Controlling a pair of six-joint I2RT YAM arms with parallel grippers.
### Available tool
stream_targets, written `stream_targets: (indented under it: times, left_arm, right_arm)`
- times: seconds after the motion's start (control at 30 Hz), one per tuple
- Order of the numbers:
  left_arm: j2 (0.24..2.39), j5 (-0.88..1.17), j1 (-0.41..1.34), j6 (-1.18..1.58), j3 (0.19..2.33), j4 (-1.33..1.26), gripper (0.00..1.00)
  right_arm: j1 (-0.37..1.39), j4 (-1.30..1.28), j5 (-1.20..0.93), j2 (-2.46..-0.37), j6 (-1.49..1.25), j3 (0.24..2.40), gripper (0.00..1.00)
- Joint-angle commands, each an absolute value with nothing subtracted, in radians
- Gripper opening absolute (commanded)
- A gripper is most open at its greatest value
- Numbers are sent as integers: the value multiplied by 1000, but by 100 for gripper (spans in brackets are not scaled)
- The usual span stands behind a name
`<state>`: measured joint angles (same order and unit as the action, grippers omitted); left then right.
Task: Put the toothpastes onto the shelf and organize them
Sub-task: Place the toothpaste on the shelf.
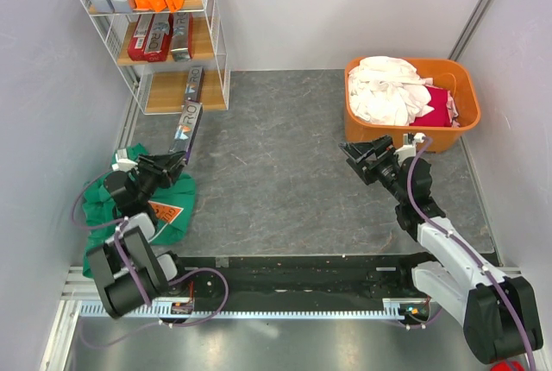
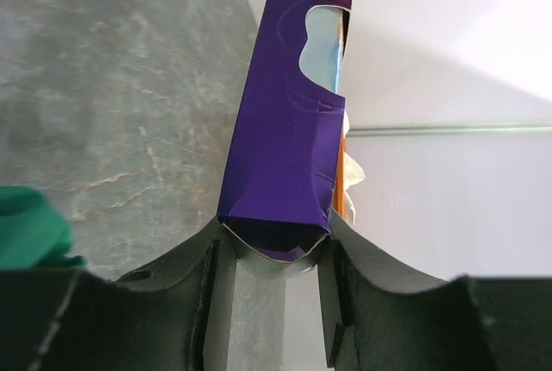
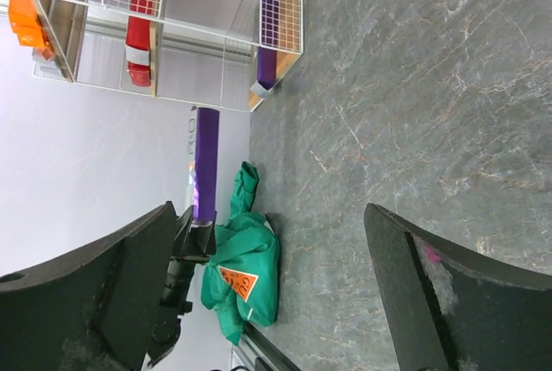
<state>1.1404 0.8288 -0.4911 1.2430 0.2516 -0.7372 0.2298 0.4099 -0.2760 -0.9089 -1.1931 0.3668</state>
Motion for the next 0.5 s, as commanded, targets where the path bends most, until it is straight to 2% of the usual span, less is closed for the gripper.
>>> stream_targets:
  times: [0.0,0.17,0.47]
  left_arm:
    - [1262,881,-517,1250,331,-830,23]
    - [1385,879,-529,1267,434,-896,22]
    - [1615,825,-525,1270,621,-847,21]
  right_arm:
    - [232,460,-298,-930,-1170,376,98]
    - [233,463,-307,-953,-1166,387,98]
    - [232,477,-316,-997,-1172,393,98]
